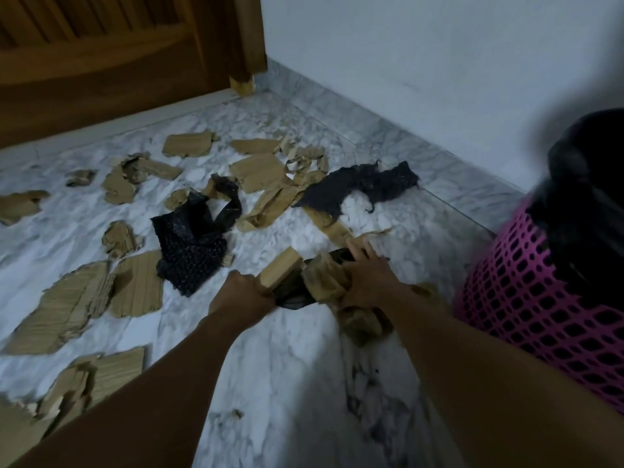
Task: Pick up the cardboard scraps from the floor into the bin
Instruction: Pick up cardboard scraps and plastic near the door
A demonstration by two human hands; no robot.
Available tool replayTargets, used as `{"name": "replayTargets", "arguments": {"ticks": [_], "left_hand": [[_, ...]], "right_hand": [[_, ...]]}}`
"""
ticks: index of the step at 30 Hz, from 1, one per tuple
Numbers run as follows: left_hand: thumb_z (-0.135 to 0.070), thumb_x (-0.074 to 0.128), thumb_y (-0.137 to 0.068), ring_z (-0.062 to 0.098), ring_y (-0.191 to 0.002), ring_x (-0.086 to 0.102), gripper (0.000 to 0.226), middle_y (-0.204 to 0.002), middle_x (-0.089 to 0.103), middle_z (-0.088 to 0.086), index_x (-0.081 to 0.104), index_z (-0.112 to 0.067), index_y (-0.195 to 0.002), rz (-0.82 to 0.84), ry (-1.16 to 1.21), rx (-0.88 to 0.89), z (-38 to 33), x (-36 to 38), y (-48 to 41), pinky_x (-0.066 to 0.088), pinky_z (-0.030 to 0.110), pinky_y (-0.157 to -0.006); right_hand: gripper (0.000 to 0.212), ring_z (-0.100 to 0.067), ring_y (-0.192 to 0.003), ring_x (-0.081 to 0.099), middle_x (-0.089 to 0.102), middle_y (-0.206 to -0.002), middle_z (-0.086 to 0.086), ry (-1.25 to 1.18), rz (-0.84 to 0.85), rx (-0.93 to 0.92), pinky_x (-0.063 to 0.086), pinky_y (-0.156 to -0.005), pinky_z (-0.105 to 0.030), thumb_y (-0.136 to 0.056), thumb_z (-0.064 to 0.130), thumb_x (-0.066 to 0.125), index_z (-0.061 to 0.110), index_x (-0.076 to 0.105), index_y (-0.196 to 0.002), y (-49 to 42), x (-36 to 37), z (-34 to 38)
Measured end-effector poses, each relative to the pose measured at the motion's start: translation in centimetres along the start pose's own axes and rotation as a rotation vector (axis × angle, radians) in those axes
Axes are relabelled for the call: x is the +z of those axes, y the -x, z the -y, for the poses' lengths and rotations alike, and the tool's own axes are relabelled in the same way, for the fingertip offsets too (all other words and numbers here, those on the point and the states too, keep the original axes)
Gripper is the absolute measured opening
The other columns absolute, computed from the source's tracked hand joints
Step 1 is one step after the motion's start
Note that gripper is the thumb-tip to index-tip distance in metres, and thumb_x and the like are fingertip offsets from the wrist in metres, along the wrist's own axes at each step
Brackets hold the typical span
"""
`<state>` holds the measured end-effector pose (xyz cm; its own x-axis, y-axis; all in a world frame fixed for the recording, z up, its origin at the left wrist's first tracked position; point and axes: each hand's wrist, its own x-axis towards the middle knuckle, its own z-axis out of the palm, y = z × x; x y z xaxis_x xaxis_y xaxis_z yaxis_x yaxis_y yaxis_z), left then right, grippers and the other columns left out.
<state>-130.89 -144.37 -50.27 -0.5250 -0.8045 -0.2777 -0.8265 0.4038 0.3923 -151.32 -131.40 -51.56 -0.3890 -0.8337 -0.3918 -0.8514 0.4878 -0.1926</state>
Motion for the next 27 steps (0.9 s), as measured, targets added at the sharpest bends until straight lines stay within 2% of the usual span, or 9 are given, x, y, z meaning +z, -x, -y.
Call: {"name": "replayTargets", "arguments": {"ticks": [2, 4, 7, 10, 14, 17, 20, 23, 27], "left_hand": [[-0.035, 0.065, -0.076, 0.023, -0.069, 0.062, 0.028, -0.087, 0.060, 0.013, 0.062, -0.007, -0.079, -0.002, 0.026, 0.010, -0.2, 0.5, -1.0, 0.039, 0.026, -0.050], [-0.036, 0.066, -0.077, 0.024, -0.068, 0.062, 0.028, -0.086, 0.062, 0.013, 0.061, -0.008, -0.076, -0.007, 0.036, 0.023, -0.3, 0.9, -1.1, 0.036, 0.024, -0.047], [-0.042, 0.068, -0.077, 0.021, -0.064, 0.059, 0.034, -0.081, 0.061, 0.011, 0.057, -0.010, -0.072, -0.068, 0.087, 0.017, -1.2, 1.2, -1.2, 0.034, 0.025, -0.047], [-0.038, 0.067, -0.077, 0.020, -0.062, 0.057, 0.031, -0.075, 0.059, 0.009, 0.055, -0.010, -0.069, -0.120, 0.104, 0.049, -2.1, 0.7, -1.5, 0.035, 0.026, -0.048], [-0.027, 0.063, -0.079, 0.024, -0.069, 0.057, 0.020, -0.078, 0.057, 0.007, 0.055, -0.011, -0.072, -0.154, -0.015, 0.123, -3.4, -1.1, -2.2, 0.039, 0.026, -0.055], [-0.027, 0.061, -0.080, 0.024, -0.072, 0.062, 0.016, -0.081, 0.063, 0.007, 0.060, -0.012, -0.076, -0.105, -0.064, 0.111, -5.4, -3.0, -3.0, 0.048, 0.028, -0.059], [-0.027, 0.060, -0.082, 0.028, -0.084, 0.064, 0.023, -0.092, 0.066, 0.010, 0.064, -0.009, -0.095, -0.082, -0.090, 0.116, -8.5, -4.7, -4.2, 0.049, 0.028, -0.065], [-0.023, 0.061, -0.086, 0.026, -0.077, 0.058, 0.014, -0.083, 0.058, 0.009, 0.057, -0.010, -0.084, 0.014, -0.142, 0.116, -11.7, -6.7, -5.7, 0.039, 0.026, -0.057], [-0.021, 0.064, -0.086, 0.024, -0.063, 0.049, 0.017, -0.066, 0.048, 0.006, 0.058, -0.005, -0.082, 0.035, -0.143, 0.173, -13.8, -8.7, -8.7, 0.036, 0.028, -0.056]], "right_hand": [[0.061, -0.032, -0.151, -0.007, -0.006, -0.165, -0.002, 0.019, 0.109, -0.017, 0.008, -0.116, -0.063, -0.076, 0.053, 0.075, 0.020, 0.056, -0.122, -0.9, -0.1, -0.8], [0.055, -0.030, -0.147, 0.021, 0.025, -0.159, -0.005, -0.047, 0.111, -0.021, 0.025, -0.114, -0.054, -0.076, 0.047, 0.076, 0.020, 0.060, -0.121, -1.0, -0.1, -0.7], [0.031, -0.030, -0.111, 0.061, 0.063, -0.111, -0.005, -0.202, -0.100, -0.034, 0.048, -0.083, -0.034, -0.080, 0.030, 0.073, 0.019, 0.064, -0.107, -1.0, 0.4, 0.1], [0.056, -0.030, -0.110, 0.062, 0.064, -0.118, -0.008, -0.278, -0.095, 0.022, 0.051, -0.089, -0.039, -0.087, 0.024, 0.064, 0.018, 0.044, -0.138, -0.6, 0.9, 0.3], [0.047, -0.029, -0.108, 0.060, 0.059, -0.116, -0.011, -0.632, -0.168, 0.155, 0.048, -0.084, -0.035, -0.090, 0.022, 0.060, 0.005, 0.043, -0.130, -1.2, -1.8, -0.3], [0.012, -0.019, -0.074, 0.050, 0.048, -0.083, -0.004, -0.735, -0.217, 0.182, 0.039, -0.063, -0.029, -0.087, 0.014, 0.059, 0.008, 0.050, -0.092, -1.3, -6.5, -0.6], [0.025, -0.015, -0.054, 0.038, 0.040, -0.064, -0.001, -0.766, -0.243, 0.188, 0.028, -0.049, -0.025, -0.080, 0.012, 0.060, 0.013, 0.040, -0.065, -1.0, -10.2, -1.5], [0.014, -0.015, -0.058, 0.045, 0.048, -0.070, 0.001, -0.855, -0.319, 0.296, 0.029, -0.049, -0.025, -0.079, 0.024, 0.060, 0.013, 0.052, -0.080, -0.1, -11.5, -1.9], [0.031, -0.023, -0.078, 0.055, 0.056, -0.088, -0.002, -0.800, -0.420, 0.385, 0.032, -0.059, -0.028, -0.078, 0.037, 0.057, 0.013, 0.060, -0.097, -1.0, -10.8, -1.9]]}}
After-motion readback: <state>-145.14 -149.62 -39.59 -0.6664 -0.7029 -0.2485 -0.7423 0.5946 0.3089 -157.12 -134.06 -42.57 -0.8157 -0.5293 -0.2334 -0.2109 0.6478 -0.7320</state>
